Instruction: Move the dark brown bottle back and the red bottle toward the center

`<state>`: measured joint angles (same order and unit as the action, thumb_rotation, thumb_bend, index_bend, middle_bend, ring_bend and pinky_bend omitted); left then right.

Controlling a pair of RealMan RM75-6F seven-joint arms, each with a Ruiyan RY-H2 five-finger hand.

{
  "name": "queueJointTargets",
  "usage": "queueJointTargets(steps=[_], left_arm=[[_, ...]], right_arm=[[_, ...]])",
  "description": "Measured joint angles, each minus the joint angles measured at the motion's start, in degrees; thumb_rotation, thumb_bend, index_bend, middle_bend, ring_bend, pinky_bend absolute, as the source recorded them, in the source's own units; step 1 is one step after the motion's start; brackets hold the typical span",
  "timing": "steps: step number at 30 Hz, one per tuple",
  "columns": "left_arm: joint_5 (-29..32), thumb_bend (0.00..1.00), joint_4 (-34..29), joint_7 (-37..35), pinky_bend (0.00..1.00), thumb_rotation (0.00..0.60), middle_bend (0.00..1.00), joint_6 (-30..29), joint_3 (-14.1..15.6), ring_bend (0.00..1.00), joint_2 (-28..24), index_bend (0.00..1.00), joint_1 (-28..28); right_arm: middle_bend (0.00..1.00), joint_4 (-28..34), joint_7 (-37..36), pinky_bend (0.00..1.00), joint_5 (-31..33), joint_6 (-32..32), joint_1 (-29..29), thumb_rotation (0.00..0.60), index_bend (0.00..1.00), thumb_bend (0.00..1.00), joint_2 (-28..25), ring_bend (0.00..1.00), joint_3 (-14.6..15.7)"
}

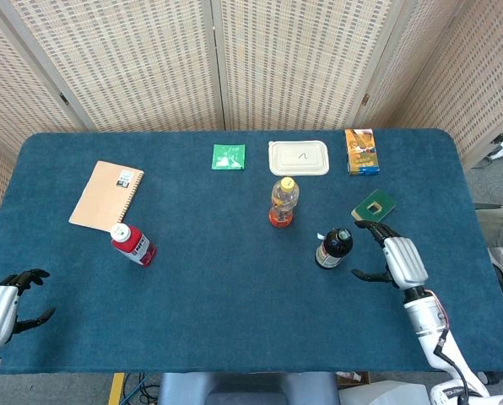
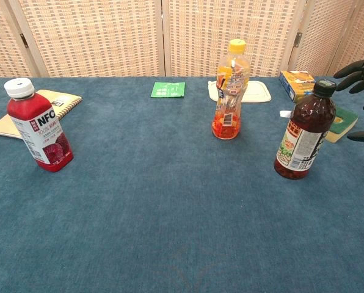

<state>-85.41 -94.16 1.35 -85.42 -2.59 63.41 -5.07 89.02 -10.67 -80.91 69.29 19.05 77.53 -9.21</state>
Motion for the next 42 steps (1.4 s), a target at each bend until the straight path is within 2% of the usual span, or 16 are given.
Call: queueJointTargets(steps=[14,33,39,42], left_arm=[[0.24,0.11,-0.24,-0.32,0.62,0.600,0.45,0.18,0.01,0.44,-0.24,0.36,0.05],[0.46,0.11,-0.47,-0.60,0.62,0.600,0.45,0.30,-0.06,0.44,-0.55,0.36,0.10],[0.72,0.11,-0.58,-0.88,0.62,0.600,0.45,0.45,-0.12,0.44,-0.72,0.36,0.10],[0.76,0.11,-0.66,-0.95,0.62,0.600,0.45,0.45,-0.14,0.44,-0.82,0.36,0.12]], right_arm=[[0.22,-5.15,-1.43,0.33,2.27,-2.99,2.85,0.600,0.20,0.00,4.37,0.19,-0.72],[0.22,-8.66,-2.55,0.33,3.01,-5.01,5.23,0.600,0.20,0.00,7.71,0.19,-0.69],[0.28,-10.43,-2.55,0.33,2.96,-4.63,5.67,0.600,0.21,0.00,9.43,0.19,-0.74],[0.32,-11.34,-2.35,0.35,2.97,-3.84,5.75,0.600,0.25,0.00,10.36,0.23,-0.95]])
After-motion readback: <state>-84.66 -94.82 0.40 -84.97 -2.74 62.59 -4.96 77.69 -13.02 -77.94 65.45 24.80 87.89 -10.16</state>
